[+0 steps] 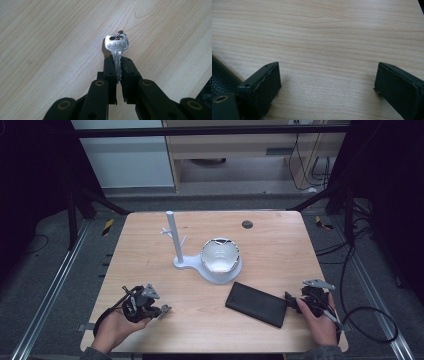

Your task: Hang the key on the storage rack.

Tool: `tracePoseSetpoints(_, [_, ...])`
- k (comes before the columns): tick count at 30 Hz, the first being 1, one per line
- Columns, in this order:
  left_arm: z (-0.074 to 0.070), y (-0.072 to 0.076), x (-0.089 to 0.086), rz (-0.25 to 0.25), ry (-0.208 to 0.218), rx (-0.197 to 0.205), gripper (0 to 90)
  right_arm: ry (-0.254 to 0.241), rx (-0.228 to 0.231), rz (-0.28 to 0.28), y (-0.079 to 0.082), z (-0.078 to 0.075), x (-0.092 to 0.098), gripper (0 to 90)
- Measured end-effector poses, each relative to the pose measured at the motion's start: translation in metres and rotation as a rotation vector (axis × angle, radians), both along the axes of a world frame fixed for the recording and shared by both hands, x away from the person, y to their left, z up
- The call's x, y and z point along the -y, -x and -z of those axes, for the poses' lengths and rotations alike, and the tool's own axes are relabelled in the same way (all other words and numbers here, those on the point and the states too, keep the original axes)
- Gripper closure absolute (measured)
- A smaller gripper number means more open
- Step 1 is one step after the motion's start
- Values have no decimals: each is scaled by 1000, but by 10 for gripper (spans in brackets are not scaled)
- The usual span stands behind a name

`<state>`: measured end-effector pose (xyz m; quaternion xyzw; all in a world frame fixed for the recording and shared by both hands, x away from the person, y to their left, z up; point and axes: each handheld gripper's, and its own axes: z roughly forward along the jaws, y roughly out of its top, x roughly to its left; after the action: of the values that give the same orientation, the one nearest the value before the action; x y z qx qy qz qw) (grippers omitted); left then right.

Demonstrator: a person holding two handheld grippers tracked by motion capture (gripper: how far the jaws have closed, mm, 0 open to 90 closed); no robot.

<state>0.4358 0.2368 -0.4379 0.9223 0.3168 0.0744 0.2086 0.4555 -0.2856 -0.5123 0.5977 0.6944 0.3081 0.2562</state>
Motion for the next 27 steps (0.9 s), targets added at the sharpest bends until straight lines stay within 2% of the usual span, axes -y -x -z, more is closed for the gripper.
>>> tracePoseSetpoints(4, [-7,-1,-3,-3,19,2,834,0,0,-1,0,0,0,68])
tracePoseSetpoints(14, [-36,-4,-9,-9,20,47,834,1,0,-1,0,0,0,68])
tracePoseSetpoints(20, [-53,-11,-10,-25,29,70,834,2,1,-2,0,0,0,68])
tracePoseSetpoints(24, [-60,-15,-8,-21,24,78,834,2,1,-2,0,0,0,67])
tracePoseSetpoints(27, [-72,-20,-5,-17,24,88,834,2,1,-3,0,0,0,67])
